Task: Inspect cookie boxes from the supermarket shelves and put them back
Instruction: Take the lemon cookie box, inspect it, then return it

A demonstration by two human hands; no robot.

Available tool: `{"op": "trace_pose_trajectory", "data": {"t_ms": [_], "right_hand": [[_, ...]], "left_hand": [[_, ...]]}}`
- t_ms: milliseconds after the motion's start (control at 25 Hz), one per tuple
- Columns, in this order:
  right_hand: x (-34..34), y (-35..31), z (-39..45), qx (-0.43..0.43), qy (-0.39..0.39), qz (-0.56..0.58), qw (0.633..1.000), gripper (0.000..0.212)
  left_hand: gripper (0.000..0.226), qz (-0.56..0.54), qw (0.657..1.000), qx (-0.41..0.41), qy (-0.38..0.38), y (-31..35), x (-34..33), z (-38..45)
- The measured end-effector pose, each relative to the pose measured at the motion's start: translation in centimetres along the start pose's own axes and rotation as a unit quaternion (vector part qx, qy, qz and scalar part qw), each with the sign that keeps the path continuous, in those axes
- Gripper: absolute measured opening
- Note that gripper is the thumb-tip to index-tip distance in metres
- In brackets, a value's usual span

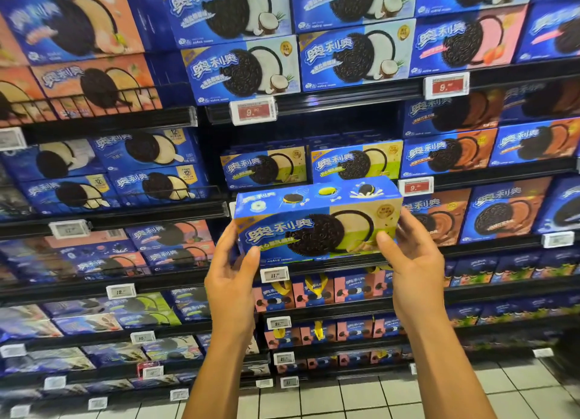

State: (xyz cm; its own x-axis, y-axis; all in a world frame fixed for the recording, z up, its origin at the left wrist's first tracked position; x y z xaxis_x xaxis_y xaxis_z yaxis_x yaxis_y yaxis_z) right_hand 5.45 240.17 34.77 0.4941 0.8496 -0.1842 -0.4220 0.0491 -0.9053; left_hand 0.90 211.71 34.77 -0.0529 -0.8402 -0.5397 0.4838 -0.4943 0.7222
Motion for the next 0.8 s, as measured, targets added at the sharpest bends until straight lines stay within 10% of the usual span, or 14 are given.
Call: {"op": "trace_pose_trajectory", "data": {"t_ms": [800], "right_hand": [[0.5, -0.7, -0.7, 0.049, 0.005, 0.039, 0.998, 0.044]], "left_hand": [[0.040, -0.004, 0.998, -0.050, -0.032, 1.8, 0.2, 0.3]]}}
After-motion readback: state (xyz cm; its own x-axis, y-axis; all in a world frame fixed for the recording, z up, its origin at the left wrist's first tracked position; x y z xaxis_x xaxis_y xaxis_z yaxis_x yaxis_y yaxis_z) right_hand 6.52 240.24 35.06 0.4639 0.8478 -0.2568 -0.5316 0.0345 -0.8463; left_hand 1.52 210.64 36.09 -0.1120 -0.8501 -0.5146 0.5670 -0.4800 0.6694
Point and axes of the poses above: each hand's wrist, its own z-axis towards the middle knuckle, its own x-axis out of the back of the hand, y = z × x, the point moved 9 cm from there along z, towards the middle knuckle, and after that the axes turned 15 degrees about -z, right-handed, at the moved point
